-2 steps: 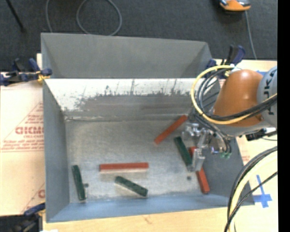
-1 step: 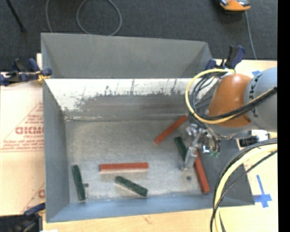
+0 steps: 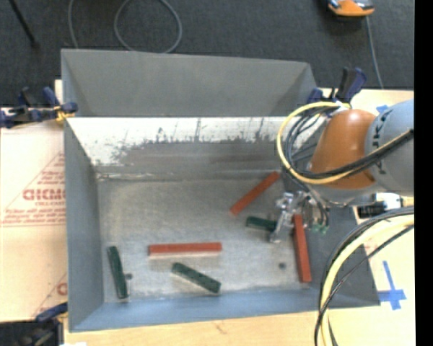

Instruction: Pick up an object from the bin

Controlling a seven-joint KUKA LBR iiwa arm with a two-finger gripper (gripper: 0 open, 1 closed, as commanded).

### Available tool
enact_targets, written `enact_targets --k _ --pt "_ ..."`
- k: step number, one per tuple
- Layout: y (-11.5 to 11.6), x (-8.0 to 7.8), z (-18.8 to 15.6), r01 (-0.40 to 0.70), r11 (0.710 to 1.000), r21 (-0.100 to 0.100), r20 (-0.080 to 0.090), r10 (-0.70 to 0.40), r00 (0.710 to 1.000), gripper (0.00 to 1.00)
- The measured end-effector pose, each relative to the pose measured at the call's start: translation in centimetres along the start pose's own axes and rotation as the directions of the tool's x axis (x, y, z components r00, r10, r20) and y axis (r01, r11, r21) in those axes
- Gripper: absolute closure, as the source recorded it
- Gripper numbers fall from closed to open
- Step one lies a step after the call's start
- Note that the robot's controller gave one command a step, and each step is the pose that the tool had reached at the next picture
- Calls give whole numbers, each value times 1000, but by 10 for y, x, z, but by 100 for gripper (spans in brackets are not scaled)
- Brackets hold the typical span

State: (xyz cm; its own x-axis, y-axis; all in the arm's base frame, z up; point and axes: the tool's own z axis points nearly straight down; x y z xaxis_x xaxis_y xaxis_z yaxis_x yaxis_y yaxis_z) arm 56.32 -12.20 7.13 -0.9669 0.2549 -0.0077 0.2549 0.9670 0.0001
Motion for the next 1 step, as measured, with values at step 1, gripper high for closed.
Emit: enact_targets --k 1 --pt "-33 7 -140 17 1000 2 5 -17 1000 100"
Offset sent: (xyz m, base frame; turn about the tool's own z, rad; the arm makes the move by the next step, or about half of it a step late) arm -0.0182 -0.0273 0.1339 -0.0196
